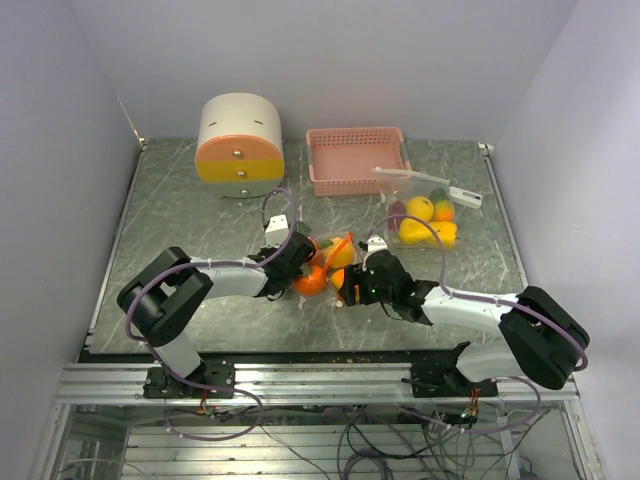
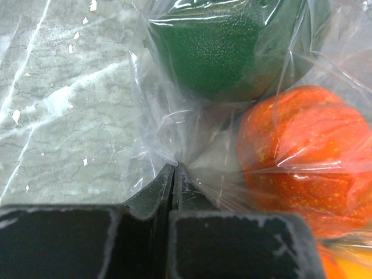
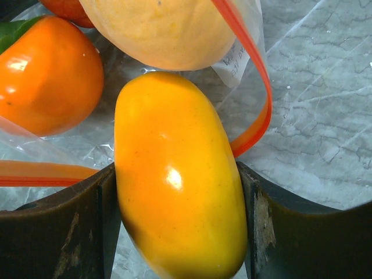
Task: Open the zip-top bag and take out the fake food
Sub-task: Pick up the fake fruit from the zipper food storage bag, then place the fake fruit in the bin, then pick up the fake fruit from the zipper food storage bag.
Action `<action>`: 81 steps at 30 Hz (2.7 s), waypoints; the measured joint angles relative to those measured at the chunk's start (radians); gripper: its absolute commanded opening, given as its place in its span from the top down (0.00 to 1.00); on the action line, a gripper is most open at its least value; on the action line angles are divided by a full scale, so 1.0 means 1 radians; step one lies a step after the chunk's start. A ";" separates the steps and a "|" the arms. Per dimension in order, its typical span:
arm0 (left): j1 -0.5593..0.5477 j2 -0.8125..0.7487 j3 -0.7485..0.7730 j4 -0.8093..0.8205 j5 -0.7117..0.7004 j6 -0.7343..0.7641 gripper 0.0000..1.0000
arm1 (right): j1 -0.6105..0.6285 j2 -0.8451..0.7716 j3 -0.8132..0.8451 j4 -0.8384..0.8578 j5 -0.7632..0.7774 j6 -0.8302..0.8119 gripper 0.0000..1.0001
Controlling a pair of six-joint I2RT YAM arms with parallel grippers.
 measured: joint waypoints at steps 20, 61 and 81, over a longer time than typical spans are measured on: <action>0.005 0.016 -0.070 0.198 0.012 -0.001 0.93 | -0.154 -0.198 0.356 -0.159 0.237 -0.051 0.75; 0.009 -0.072 -0.152 0.216 0.159 -0.025 0.93 | -0.328 -0.050 0.378 0.157 0.148 -0.189 0.24; 0.009 -0.092 -0.175 0.222 0.174 -0.089 0.93 | -0.225 -0.335 -0.214 0.252 -0.249 0.152 0.44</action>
